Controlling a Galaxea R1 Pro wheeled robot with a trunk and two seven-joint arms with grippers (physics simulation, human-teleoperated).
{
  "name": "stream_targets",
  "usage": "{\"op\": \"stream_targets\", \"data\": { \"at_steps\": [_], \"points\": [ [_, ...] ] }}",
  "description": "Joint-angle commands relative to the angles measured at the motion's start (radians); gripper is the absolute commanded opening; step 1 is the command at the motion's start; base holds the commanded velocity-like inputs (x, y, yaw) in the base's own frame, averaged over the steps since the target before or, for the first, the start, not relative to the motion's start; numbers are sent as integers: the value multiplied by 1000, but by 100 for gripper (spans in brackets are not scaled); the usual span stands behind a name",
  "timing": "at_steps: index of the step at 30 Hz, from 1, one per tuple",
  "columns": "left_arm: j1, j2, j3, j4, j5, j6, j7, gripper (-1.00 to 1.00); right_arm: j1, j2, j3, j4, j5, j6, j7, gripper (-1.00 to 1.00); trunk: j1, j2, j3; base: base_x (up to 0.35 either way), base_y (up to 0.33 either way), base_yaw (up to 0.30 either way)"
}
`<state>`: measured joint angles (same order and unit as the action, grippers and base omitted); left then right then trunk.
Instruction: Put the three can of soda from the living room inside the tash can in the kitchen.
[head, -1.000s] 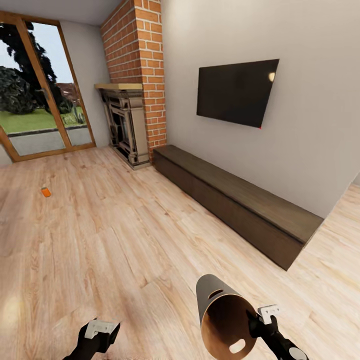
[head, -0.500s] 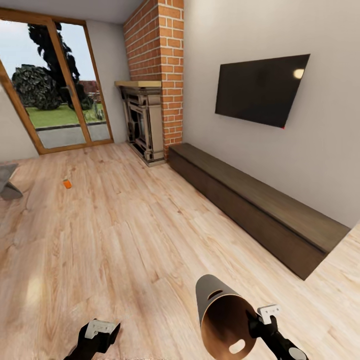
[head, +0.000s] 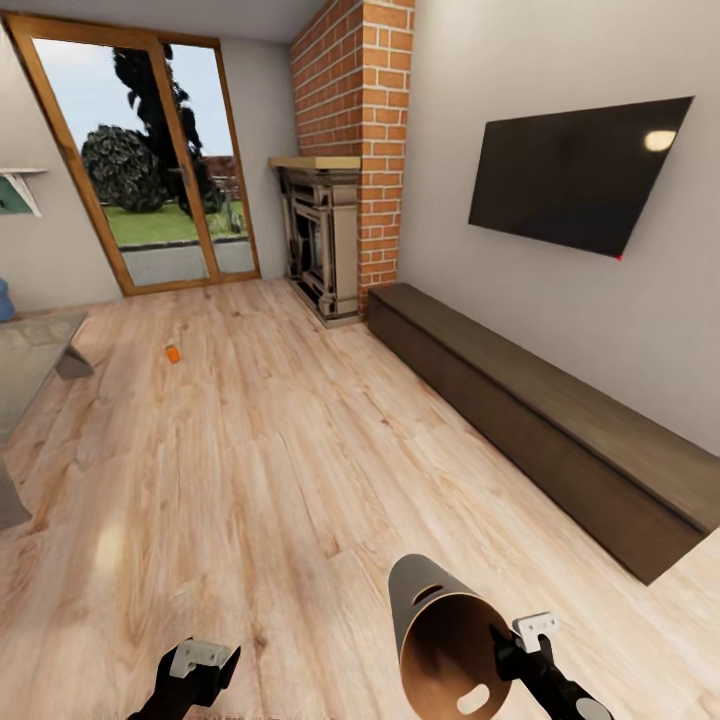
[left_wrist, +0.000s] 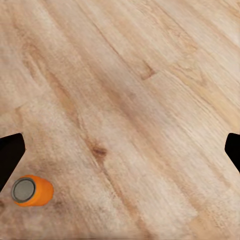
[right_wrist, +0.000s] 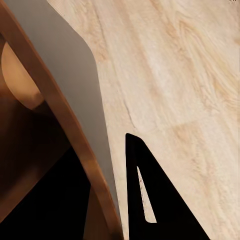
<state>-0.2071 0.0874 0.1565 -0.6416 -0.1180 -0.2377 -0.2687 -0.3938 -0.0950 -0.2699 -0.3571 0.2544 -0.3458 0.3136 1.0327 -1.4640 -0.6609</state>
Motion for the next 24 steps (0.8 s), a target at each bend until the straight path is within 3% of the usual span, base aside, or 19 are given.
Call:
{"op": "stream_targets", "data": {
  "at_steps": [1,24],
  "points": [
    [0,0,0,0,0,0,0,100,0,0,-2,-1,-4,-1,2,-100,0,0,-1,0,0,215],
    [0,-1,-1,0,-3,-1,0,100,0,1,-2,1,-4,-1,2,-100,0,0,-18,0,0,215]
  ]
}}
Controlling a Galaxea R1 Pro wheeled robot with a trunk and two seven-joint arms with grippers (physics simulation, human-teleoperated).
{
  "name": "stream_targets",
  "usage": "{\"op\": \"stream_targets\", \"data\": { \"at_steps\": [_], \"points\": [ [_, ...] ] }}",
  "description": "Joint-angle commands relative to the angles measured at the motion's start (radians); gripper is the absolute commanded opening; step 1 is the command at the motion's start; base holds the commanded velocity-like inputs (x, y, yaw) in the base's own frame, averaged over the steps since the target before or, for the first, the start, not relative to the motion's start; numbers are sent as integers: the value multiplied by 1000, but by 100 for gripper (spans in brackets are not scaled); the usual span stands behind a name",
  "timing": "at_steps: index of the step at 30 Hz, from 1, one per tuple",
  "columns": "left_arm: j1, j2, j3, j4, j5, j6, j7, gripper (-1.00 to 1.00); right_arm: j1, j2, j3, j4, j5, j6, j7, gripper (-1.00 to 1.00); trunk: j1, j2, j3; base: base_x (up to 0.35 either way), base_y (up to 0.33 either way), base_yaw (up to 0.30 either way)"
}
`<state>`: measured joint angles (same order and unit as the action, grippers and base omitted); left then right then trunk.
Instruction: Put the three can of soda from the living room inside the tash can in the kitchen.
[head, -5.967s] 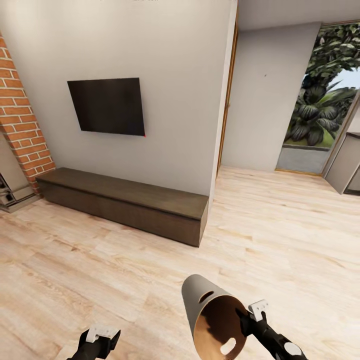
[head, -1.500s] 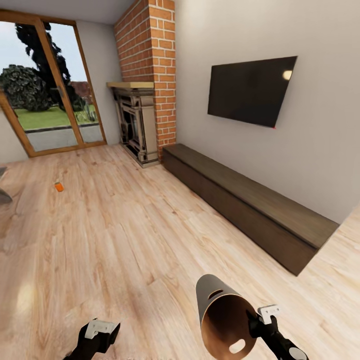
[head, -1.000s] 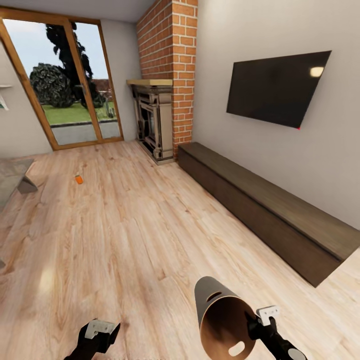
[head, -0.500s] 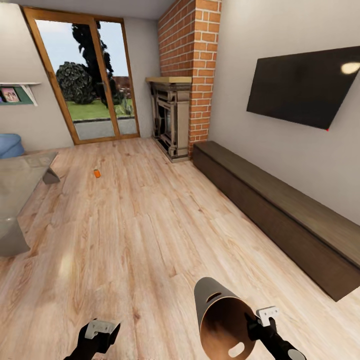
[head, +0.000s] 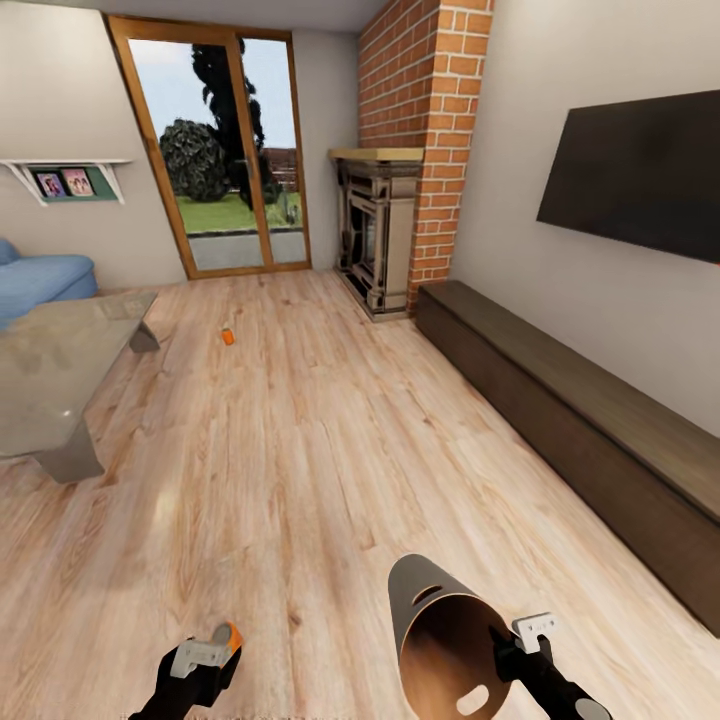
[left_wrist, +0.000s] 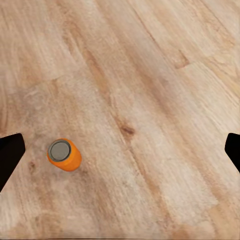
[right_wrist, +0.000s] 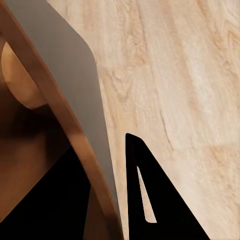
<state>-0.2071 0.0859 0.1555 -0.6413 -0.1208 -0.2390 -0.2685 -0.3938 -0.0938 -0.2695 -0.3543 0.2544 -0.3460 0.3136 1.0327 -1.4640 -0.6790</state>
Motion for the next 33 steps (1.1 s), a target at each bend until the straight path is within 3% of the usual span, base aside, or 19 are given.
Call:
{"op": "stream_targets", "data": {
  "at_steps": [1,23,33],
  "points": [
    [0,0,0,0,0,0,0,100,0,0,-2,-2,-4,-1,2,-100,0,0,-1,0,0,215],
    [0,0,-1,0,-3,0,0,100,0,0,-2,-2,-4,-1,2,-100,0,0,-17,4,0,208],
    [0,-2,-1,0,-9,3,0,100,0,0,-3,-3,-3,-2,2,-100,0,0,-19,269,0,29]
  ]
}}
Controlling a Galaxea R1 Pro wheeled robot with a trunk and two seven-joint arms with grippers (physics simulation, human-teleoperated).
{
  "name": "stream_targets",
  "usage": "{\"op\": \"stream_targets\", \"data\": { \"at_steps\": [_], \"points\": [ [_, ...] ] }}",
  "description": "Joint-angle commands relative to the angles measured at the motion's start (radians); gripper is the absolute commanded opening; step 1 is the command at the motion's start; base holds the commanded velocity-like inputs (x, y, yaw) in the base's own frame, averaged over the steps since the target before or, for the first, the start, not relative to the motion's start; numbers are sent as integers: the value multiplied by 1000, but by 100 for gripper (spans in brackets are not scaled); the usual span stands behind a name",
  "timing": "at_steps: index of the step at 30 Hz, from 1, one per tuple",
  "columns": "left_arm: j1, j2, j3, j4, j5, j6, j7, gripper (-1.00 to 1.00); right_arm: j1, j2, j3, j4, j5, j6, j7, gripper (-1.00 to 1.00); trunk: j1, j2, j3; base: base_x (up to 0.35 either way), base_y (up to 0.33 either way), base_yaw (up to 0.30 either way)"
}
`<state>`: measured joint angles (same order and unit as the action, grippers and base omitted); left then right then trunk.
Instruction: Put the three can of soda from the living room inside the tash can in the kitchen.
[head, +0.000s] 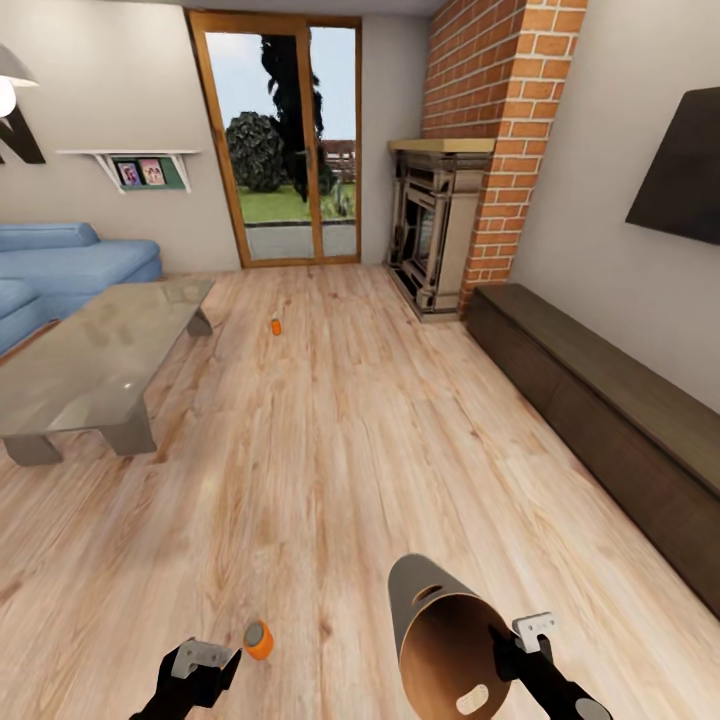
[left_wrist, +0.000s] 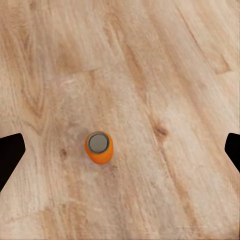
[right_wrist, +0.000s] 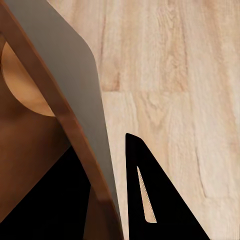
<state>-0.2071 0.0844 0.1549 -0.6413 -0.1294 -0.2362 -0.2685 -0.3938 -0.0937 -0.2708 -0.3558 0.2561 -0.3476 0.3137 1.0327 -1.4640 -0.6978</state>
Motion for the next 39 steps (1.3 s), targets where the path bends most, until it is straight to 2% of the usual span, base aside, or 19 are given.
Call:
{"op": "stream_targets", "data": {
  "at_steps": [1,7,17,30,39],
  "points": [
    [0,0,0,0,0,0,0,100,0,0,-2,-2,-4,-1,2,-100,0,0,0,281,0,1],
    [0,0,0,0,1,-1,0,100,0,0,-2,-2,-3,-1,2,-100,0,0,0,174,0,0],
    [0,0,0,0,2,-2,0,100,0,0,-1,-2,-4,-1,2,-100,0,0,0,16,0,11],
    [0,0,0,0,2,-2,0,100,0,1,-1,-2,-4,-1,2,-100,0,0,0,0,0,182],
    [0,1,1,1,8,-2,0,100,-2,-1,-4,-45,-6,7,10,-100,0,0,0,0,0,28]
  ]
}}
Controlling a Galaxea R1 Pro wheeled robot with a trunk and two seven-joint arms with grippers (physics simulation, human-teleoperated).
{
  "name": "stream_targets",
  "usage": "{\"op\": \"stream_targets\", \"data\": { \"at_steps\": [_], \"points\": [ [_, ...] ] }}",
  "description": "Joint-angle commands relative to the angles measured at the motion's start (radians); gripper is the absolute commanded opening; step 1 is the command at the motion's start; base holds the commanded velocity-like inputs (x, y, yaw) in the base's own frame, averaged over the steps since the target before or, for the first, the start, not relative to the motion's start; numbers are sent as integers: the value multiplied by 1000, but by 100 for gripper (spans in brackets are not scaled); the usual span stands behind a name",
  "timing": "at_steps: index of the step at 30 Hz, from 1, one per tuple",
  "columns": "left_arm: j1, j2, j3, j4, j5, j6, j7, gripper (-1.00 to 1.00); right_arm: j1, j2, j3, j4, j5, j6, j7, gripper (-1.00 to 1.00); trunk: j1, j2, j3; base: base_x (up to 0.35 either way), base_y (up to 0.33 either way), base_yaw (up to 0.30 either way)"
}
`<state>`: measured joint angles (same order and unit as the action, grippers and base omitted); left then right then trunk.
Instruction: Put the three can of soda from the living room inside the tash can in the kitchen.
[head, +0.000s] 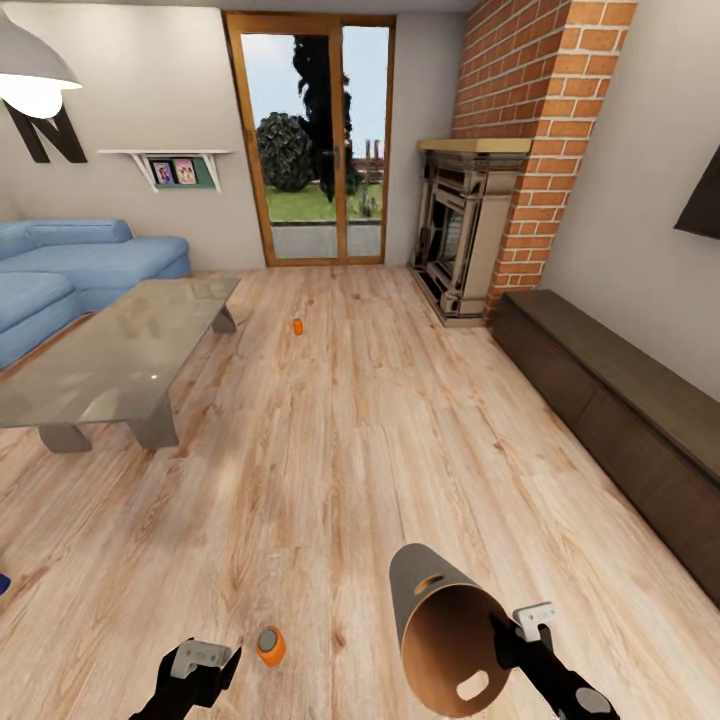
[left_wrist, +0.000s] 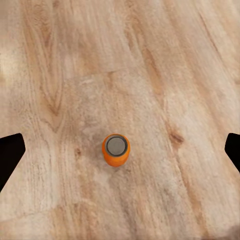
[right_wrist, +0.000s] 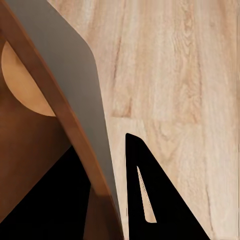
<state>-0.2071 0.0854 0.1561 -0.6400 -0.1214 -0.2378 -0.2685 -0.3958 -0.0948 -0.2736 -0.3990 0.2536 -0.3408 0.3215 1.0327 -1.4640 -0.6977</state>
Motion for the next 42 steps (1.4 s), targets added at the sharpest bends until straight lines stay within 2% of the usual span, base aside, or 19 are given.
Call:
{"op": "stream_targets", "data": {
  "at_steps": [1,4,6,7,9,11,12,18,22,32,34,36,42],
  "points": [
    [0,0,0,0,0,0,0,100,0,0,-1,-2,-4,0,2,-100,0,0,0,0,0,4],
    [0,0,0,1,0,0,0,100,-2,2,0,-137,-6,64,5,-100,0,0,0,0,0,2],
    [0,0,0,1,0,0,0,100,-3,3,1,-305,-11,213,8,-100,0,0,0,0,0,0],
    [0,0,0,1,0,0,0,100,-4,3,1,-350,-12,257,11,-100,0,0,0,0,0,0],
    [0,0,0,1,0,0,0,100,-6,3,2,-508,-16,410,40,-100,0,0,0,0,0,0],
    [0,1,0,2,-1,0,0,100,-16,3,2,-586,-18,483,66,-100,0,0,0,0,0,0],
    [0,1,0,2,-3,1,0,100,-39,2,1,-628,-19,525,84,-100,0,0,0,0,0,0],
    [0,0,0,2,-3,2,0,100,-95,0,0,-663,-19,571,109,-100,0,0,0,0,0,0],
    [0,0,0,2,-4,6,1,100,-128,-1,-1,-675,-19,611,169,-100,0,0,0,51,12,0],
    [-1,-2,0,2,-8,16,2,100,-145,3,3,-686,-18,630,191,-100,0,0,0,267,56,0],
    [-1,-3,-1,2,-9,16,1,100,-145,3,9,-686,-17,629,191,-100,0,0,0,242,12,0],
    [-1,-4,-3,0,-6,16,-2,100,-146,3,34,-687,-17,629,189,-100,0,0,0,106,5,0],
    [-1,-5,-6,0,-10,17,-2,100,-146,4,49,-696,-17,629,187,-100,0,0,0,31,2,0]
  ]
}}
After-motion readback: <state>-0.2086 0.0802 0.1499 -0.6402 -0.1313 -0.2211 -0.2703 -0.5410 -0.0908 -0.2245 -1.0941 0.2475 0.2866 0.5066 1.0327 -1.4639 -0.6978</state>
